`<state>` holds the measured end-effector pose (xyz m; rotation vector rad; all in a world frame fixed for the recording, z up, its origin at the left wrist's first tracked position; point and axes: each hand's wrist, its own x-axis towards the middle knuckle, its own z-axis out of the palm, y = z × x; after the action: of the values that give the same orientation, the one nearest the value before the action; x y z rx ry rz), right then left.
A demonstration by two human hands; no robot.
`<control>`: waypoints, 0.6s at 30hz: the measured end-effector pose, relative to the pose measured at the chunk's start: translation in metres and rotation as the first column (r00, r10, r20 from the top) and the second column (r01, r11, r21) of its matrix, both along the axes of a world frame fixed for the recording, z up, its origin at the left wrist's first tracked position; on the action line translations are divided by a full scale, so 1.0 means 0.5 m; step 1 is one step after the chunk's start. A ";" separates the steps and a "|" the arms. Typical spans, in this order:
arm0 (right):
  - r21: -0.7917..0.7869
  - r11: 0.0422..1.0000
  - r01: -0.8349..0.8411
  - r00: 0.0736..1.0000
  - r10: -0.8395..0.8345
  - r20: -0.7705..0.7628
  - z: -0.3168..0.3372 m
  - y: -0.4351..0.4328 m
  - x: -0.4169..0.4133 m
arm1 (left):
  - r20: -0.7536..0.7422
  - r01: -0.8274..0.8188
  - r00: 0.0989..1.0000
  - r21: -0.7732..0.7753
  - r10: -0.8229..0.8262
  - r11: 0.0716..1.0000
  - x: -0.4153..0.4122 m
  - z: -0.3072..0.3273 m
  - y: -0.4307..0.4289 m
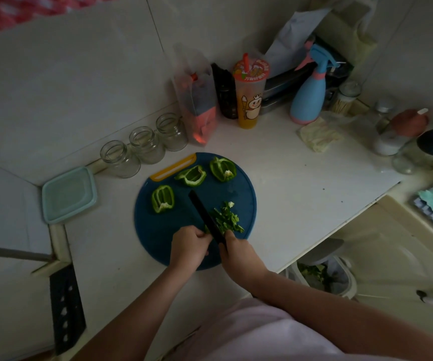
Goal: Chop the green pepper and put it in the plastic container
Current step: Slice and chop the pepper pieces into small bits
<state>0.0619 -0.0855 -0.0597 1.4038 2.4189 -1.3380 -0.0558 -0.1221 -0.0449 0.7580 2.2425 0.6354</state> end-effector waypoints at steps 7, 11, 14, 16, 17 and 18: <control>-0.001 0.999 0.035 0.999 -0.035 -0.017 0.002 0.008 0.004 | 0.027 -0.049 0.998 0.016 0.049 0.999 0.009 -0.005 -0.004; 0.006 1.000 -0.013 1.000 0.014 -0.003 0.001 0.008 0.014 | 0.144 -0.125 0.982 0.016 0.121 0.992 0.003 -0.011 0.002; 0.001 0.999 -0.042 0.999 0.042 0.007 0.001 0.009 0.019 | 0.198 -0.142 0.971 0.019 0.135 0.990 -0.002 -0.011 0.003; 0.006 0.998 -0.055 0.998 0.055 0.002 0.000 0.013 0.021 | 0.216 -0.138 0.968 0.020 0.130 0.990 -0.006 -0.011 0.001; 0.007 0.998 -0.061 0.998 0.061 -0.001 0.000 0.014 0.022 | 0.221 -0.130 0.968 0.016 0.123 0.991 -0.009 -0.011 0.000; 0.007 0.998 -0.067 0.998 0.067 -0.005 0.000 0.015 0.024 | 0.224 -0.118 0.968 0.009 0.113 0.993 -0.014 -0.012 -0.001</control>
<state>0.0739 -0.0778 -0.0595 1.3101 2.4528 -1.3217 -0.0626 -0.1224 -0.0511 0.5399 2.0853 0.7640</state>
